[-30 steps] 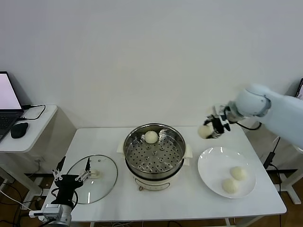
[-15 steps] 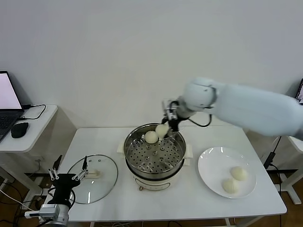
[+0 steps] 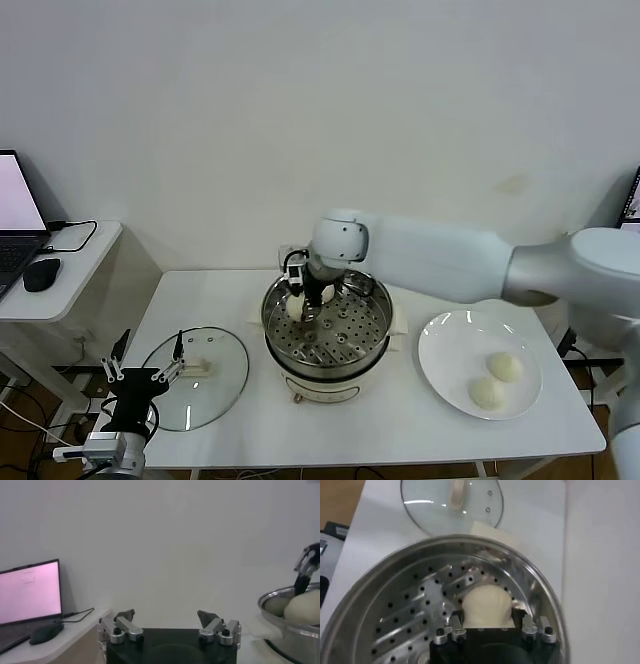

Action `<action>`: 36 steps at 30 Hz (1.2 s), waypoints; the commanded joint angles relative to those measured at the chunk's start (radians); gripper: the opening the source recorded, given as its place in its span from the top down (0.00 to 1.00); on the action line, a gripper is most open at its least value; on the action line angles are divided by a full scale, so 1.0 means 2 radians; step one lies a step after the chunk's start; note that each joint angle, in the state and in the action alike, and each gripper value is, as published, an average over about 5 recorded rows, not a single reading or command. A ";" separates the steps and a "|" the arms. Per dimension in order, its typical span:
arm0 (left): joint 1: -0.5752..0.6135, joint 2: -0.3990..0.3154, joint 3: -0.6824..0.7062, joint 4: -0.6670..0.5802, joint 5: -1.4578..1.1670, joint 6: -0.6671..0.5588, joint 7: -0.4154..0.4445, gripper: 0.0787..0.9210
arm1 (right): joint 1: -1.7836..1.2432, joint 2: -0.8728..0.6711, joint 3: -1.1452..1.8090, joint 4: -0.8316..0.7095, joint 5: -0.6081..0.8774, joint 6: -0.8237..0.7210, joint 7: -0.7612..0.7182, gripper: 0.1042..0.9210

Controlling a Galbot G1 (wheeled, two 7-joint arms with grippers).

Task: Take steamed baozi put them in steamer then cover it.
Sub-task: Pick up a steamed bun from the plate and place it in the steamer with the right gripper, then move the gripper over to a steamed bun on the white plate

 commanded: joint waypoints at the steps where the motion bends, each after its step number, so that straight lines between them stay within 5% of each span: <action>1: 0.000 0.000 0.001 0.000 0.000 0.000 0.000 0.12 | -0.033 0.032 0.006 -0.037 -0.016 -0.008 0.009 0.40; 5: -0.001 -0.001 0.002 -0.001 0.001 0.000 0.000 0.12 | -0.029 0.023 0.012 -0.027 -0.003 -0.009 0.008 0.38; 15: -0.001 -0.004 0.006 -0.006 0.003 0.001 0.000 0.12 | 0.068 -0.054 0.014 0.050 0.001 0.014 -0.073 0.13; 28: 0.001 0.002 0.006 -0.008 0.002 0.000 0.001 0.12 | 0.172 -0.351 -0.032 0.230 -0.091 0.132 -0.195 0.12; 36: 0.000 0.003 0.015 -0.006 0.006 0.001 0.001 0.12 | 0.059 -0.490 0.032 0.271 -0.177 0.183 -0.219 0.12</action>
